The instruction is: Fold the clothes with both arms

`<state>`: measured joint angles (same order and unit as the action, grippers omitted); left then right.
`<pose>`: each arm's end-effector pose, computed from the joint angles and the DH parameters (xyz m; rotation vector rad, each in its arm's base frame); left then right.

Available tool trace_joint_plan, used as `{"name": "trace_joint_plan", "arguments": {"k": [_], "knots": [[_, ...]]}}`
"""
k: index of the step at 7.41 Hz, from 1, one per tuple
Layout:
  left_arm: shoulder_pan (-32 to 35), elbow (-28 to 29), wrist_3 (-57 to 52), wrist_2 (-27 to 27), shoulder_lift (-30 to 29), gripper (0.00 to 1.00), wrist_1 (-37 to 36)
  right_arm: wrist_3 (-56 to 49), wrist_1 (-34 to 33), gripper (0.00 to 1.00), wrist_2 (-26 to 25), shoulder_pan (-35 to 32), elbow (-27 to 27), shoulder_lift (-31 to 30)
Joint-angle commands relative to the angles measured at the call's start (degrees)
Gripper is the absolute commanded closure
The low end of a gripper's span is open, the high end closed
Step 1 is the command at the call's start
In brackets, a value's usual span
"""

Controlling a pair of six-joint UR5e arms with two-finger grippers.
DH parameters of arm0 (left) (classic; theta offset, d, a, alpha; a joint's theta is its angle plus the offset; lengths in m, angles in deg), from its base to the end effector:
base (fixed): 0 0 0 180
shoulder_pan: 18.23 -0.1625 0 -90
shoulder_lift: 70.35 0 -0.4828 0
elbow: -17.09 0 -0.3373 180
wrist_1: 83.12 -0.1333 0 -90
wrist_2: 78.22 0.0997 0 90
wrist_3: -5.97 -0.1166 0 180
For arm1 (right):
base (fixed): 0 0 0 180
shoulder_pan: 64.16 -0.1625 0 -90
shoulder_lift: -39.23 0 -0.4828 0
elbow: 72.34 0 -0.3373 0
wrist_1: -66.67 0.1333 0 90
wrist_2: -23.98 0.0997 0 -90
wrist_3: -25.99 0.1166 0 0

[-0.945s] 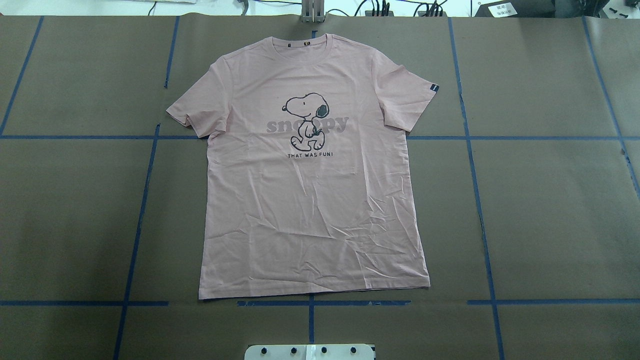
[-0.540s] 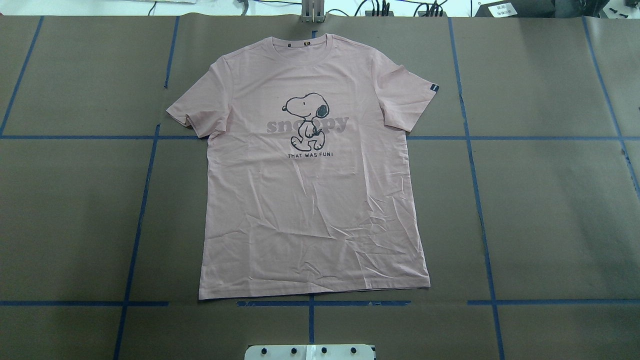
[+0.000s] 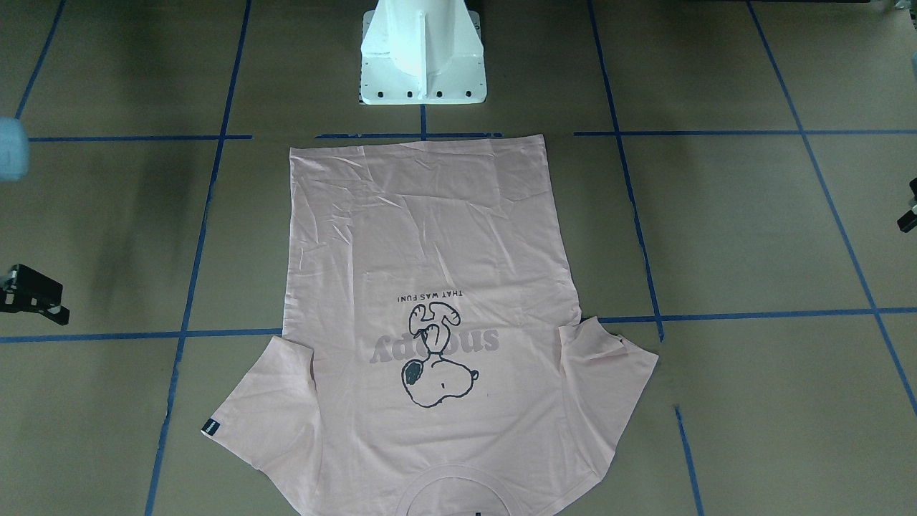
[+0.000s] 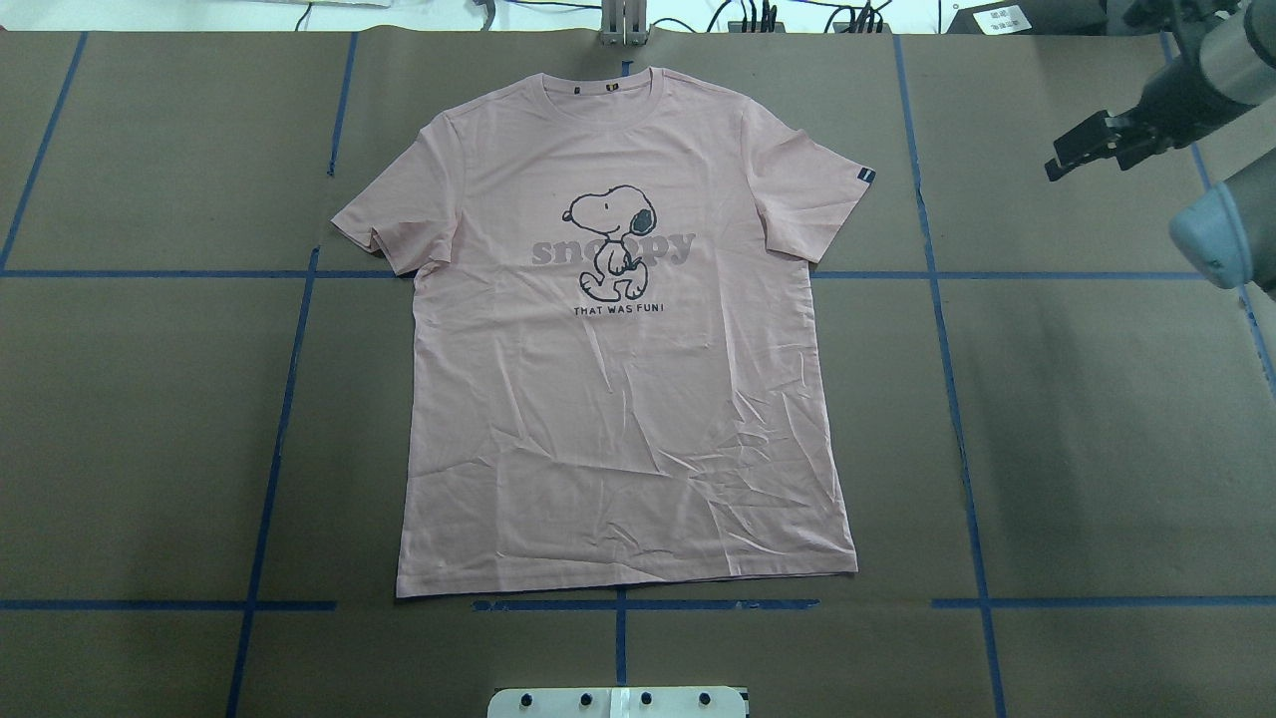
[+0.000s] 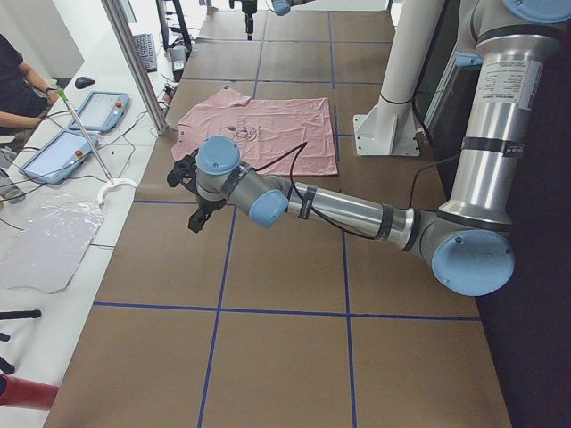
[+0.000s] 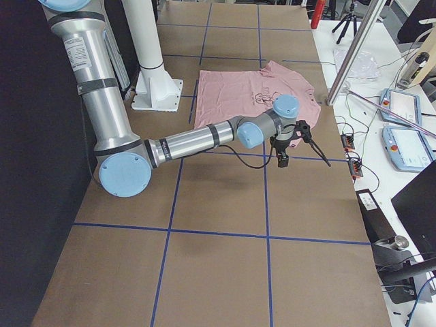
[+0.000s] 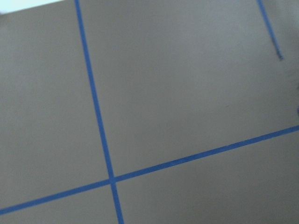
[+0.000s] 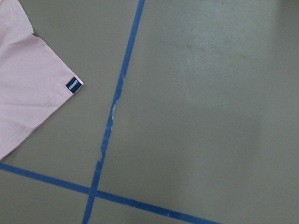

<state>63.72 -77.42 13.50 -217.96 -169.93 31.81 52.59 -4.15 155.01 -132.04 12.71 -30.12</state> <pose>0.0307 -0.5334 0.5522 0.5183 0.9123 0.3035 -0.1835 -0.6023 0.5382 0.2440 -0.8708 -0.1451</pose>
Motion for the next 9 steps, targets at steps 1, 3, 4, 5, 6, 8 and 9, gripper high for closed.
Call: {"name": "trace_joint_plan", "arguments": {"k": [1, 3, 4, 5, 6, 8, 9], "knots": [[-3.98, 6.32, 1.69, 0.17, -5.08, 0.00, 1.26, 6.14, 13.80, 0.00, -4.53, 3.18, -9.34, 4.12], [-5.05, 8.46, 3.36, 5.14, -8.07, 0.00, 3.90, 9.60, 15.09, 0.00, -5.25, 5.20, -13.85, 9.12], [-5.74, 9.08, 6.86, 7.62, -8.78, 0.00, 4.95, 13.96, 15.79, 0.00, -8.65, 7.13, -14.29, 10.71], [-6.53, 9.26, 10.20, 7.64, -8.96, 0.00, 5.05, 18.09, 19.28, 0.00, -13.30, 9.76, -17.17, 13.59], [-7.59, 9.35, 11.88, 7.73, -9.14, 0.00, 5.14, 20.65, 23.32, 0.00, -14.65, 11.35, -21.29, 15.45], [-8.47, 10.92, 12.16, 9.64, -10.37, 0.00, 6.70, 20.68, 26.35, 0.01, -16.33, 12.94, -24.66, 16.17], [-9.08, 11.10, 12.95, 12.19, -10.37, 0.00, 7.24, 20.68, 26.35, 0.02, -18.68, 14.08, -26.06, 16.52]]}}
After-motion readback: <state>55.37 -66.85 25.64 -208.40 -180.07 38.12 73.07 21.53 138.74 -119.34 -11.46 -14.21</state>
